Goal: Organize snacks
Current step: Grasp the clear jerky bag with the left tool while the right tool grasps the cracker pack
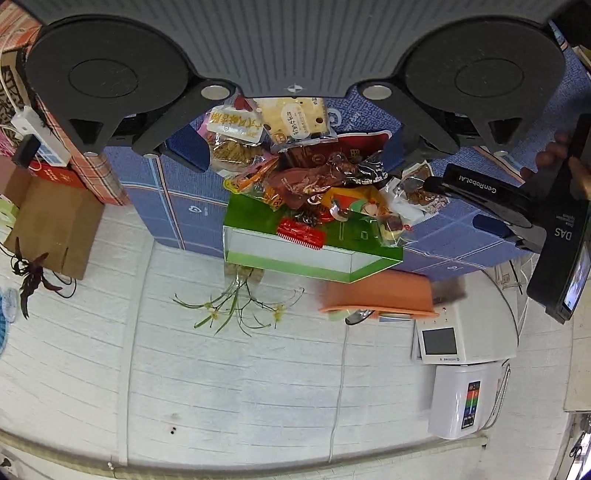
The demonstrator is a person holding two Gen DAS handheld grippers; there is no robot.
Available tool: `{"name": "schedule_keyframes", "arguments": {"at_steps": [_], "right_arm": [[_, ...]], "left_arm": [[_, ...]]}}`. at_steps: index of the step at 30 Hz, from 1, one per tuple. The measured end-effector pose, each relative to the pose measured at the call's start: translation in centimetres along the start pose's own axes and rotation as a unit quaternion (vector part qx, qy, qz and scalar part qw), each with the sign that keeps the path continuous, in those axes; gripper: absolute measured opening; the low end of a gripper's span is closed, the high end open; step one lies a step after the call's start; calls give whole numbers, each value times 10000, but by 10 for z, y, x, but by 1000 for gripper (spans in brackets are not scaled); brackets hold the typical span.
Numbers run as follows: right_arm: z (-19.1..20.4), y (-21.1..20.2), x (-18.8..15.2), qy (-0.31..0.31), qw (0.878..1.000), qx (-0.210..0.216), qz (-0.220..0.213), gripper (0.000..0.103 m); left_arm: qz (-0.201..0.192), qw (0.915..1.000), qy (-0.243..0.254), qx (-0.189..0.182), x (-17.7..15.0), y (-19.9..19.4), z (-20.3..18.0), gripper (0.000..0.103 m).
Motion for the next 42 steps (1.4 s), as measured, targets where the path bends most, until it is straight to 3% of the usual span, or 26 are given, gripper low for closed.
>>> {"name": "schedule_keyframes", "arguments": {"at_steps": [5, 10, 14, 18, 20, 26, 27, 28, 33, 38, 42], "right_arm": [[-5, 9, -1, 234, 9997, 1, 16, 103], [10, 29, -13, -494, 9983, 206, 238, 103], [21, 51, -18, -923, 9931, 558, 463, 103], [21, 79, -24, -983, 9887, 703, 887, 103], [20, 90, -31, -933, 9863, 702, 1162, 103], [17, 89, -32, -727, 9865, 869, 1182, 103], [17, 87, -31, -668, 9859, 944, 1207, 103], [17, 85, -30, -603, 9854, 1027, 1221, 95], [28, 81, -25, -1051, 9818, 1046, 1187, 95], [27, 73, -24, -890, 9816, 1018, 1346, 95], [26, 52, -24, -728, 9822, 1019, 1398, 95]], "left_arm": [[210, 9994, -212, -165, 5, 13, 11, 93], [474, 9965, -652, -239, 1, 36, 20, 93], [401, 9934, -1060, -196, 6, 44, 23, 93], [458, 9912, -1229, -162, 14, 51, 21, 93], [463, 9918, -1182, -135, 15, 55, 18, 94], [463, 9953, -820, -237, 13, 57, 16, 92], [461, 9956, -770, -276, 12, 54, 16, 87], [435, 9961, -718, -283, 11, 51, 16, 70], [568, 9957, -440, -591, 10, 41, 12, 61], [551, 9940, -465, -820, 3, 26, 11, 60], [293, 9963, -371, -720, 3, 1, 7, 60]]}}
Point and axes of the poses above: each gripper's, at about its wrist camera, not at the fingertips, and y roughly the way its jaws point, z to its left, x to its top, the point moved 2 cm from there along y, roughly the way its jaws point, and after that the axes turned 15 degrees about -x, right-handed, at the moved point
